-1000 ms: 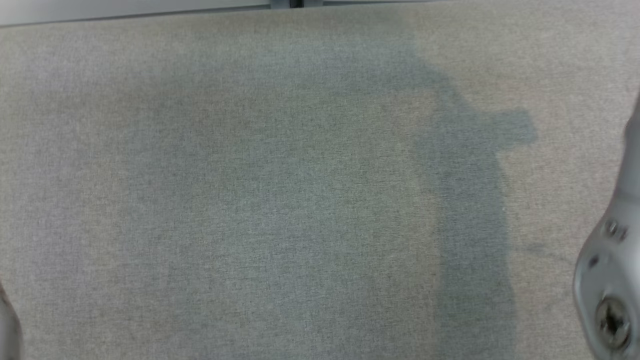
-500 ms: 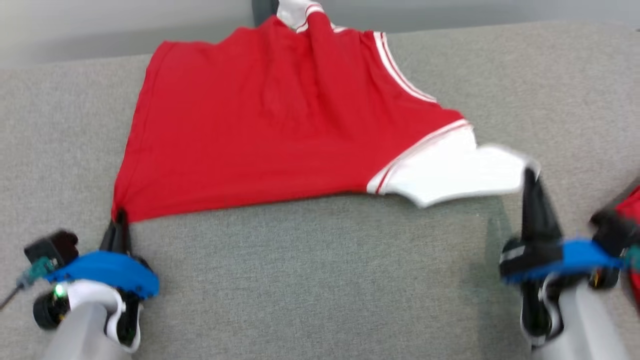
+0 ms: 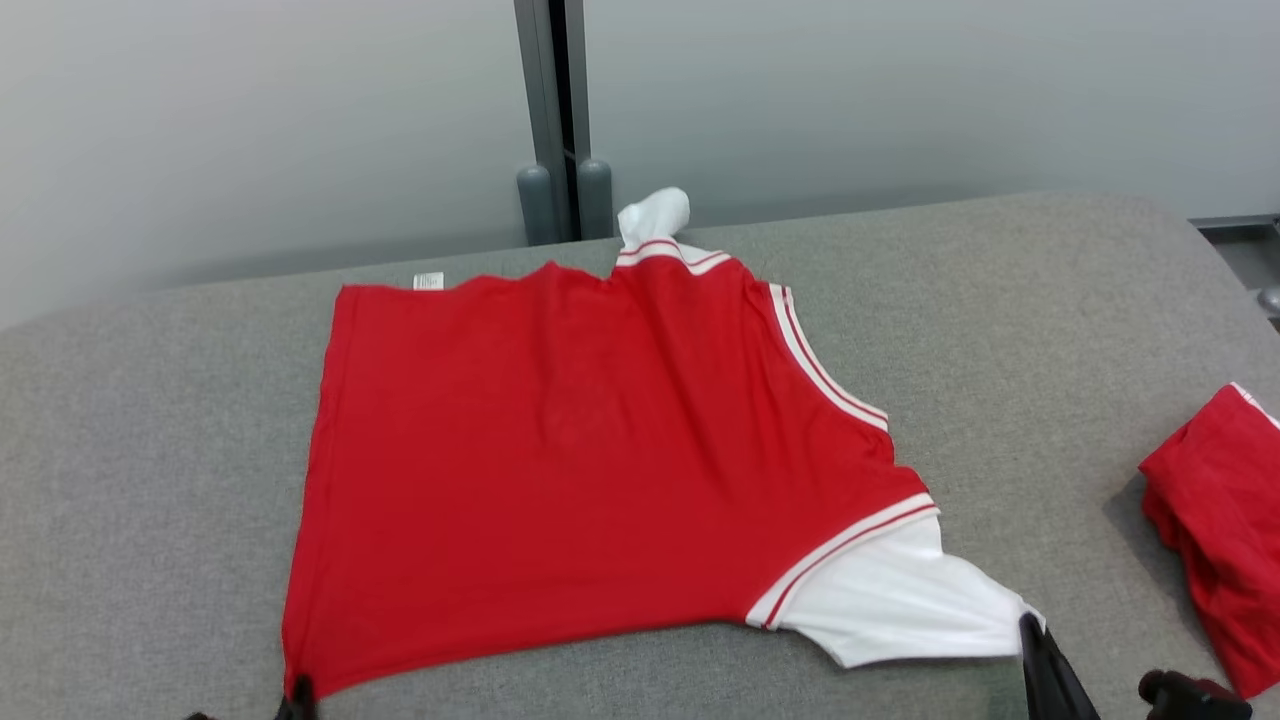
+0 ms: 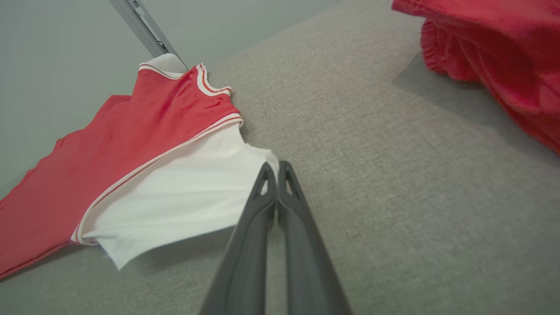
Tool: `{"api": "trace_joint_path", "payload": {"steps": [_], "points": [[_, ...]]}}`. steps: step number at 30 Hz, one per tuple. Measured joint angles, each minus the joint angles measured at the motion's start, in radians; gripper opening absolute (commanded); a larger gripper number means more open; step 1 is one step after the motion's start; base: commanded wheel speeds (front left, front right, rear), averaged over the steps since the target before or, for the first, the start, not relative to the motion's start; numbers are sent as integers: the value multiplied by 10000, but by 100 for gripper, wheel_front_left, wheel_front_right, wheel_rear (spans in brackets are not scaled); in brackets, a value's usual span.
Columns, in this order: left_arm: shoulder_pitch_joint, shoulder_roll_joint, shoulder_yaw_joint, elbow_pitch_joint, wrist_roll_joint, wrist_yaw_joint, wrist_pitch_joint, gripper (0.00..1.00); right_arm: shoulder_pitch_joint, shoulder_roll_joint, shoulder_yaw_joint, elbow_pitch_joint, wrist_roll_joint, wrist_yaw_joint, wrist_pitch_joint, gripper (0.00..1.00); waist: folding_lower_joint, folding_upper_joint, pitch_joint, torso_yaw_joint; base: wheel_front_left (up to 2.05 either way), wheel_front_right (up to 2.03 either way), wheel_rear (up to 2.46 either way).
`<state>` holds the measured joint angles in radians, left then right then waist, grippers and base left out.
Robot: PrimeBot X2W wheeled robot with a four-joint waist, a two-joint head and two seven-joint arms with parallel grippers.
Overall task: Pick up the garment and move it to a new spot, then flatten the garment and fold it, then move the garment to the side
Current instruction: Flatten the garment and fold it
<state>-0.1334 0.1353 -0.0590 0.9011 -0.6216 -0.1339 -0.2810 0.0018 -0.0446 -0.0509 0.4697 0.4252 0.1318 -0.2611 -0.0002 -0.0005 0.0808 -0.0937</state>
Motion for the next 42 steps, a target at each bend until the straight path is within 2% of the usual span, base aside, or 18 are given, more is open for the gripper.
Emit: {"api": "trace_joint_path", "payload": {"steps": [5, 11, 18, 24, 27, 33, 42], "points": [[995, -322, 326, -211, 359, -4, -15, 0, 731, 2, -123, 35, -40, 0, 0, 0, -1, 1, -639, -2, 0, 0, 0], [1548, -554, 640, -629, 654, -48, -12, 0, 1291, -2, -224, -196, 4, 0, -2, 0, 2, 3, -834, 179, 0, 0, 0], [1894, -577, 117, -1987, 554, 19, 127, 0, 944, -17, -96, -869, 79, -10, -4, 0, 2, 6, -631, 354, 0, 0, 0], [806, -253, -742, -3275, 290, 25, 182, 0, -188, -23, -67, -1223, -25, -12, -13, 0, 5, 8, -205, 480, 0, 0, 0], [258, -4, -1122, -3484, 88, 25, 182, 0, -767, -36, -205, -1198, 29, -12, -13, 0, 5, 9, 54, 545, 0, 0, 0], [-719, 395, -1670, -2790, -121, 25, 184, 0, -1925, -35, -337, -723, -301, -12, -13, 0, 4, 9, 488, 668, 0, 0, 0], [-2013, 759, -1887, -1866, -359, 25, 184, 0, -3360, -31, -314, 48, -869, -12, -15, 0, 4, 8, 1135, 712, 0, 0, 0]]}}
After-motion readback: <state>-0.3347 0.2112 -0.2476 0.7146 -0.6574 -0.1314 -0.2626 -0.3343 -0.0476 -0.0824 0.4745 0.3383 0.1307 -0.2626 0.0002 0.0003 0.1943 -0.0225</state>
